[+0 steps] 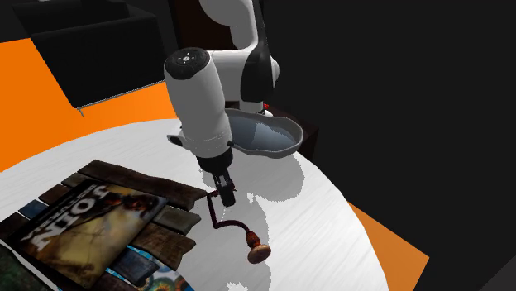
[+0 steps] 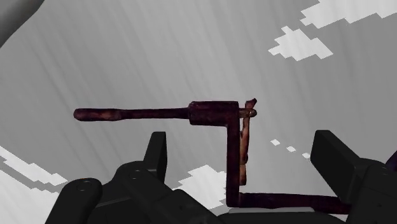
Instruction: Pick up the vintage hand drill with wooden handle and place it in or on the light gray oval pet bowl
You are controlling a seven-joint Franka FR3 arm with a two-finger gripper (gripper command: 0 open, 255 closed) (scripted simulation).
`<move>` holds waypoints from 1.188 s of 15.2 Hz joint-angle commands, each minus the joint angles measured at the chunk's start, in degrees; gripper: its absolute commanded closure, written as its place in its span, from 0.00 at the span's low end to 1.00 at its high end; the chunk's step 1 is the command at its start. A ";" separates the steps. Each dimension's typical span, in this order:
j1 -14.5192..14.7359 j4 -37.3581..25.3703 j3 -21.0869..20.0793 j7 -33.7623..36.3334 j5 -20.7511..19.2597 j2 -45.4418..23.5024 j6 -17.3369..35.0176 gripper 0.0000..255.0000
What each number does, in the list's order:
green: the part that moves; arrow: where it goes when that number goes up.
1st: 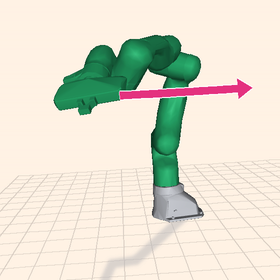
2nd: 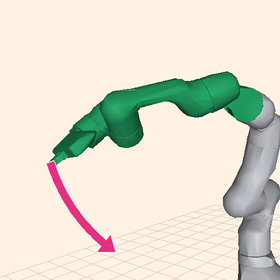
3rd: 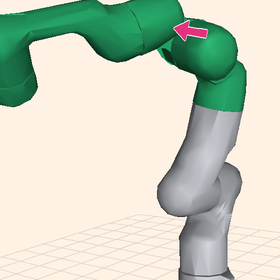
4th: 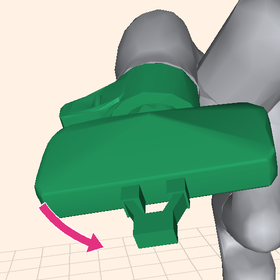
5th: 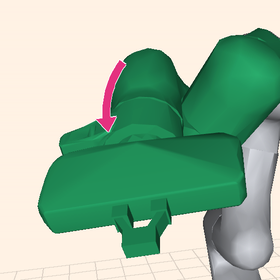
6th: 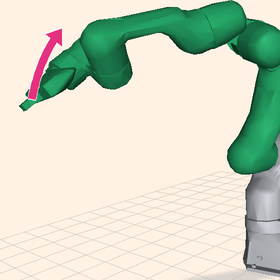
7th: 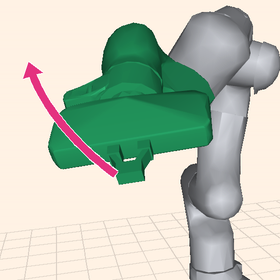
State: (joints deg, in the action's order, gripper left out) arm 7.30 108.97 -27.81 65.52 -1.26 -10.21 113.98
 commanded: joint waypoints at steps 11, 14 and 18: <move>-0.08 0.32 0.08 -0.13 -0.05 -0.09 0.42 1.00; -0.10 0.43 0.08 -0.15 -0.04 -0.05 0.49 1.00; -0.08 -0.23 0.02 -0.11 0.04 0.10 -0.28 1.00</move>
State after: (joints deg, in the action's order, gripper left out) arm 7.24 108.90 -27.80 65.38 -1.26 -10.12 114.21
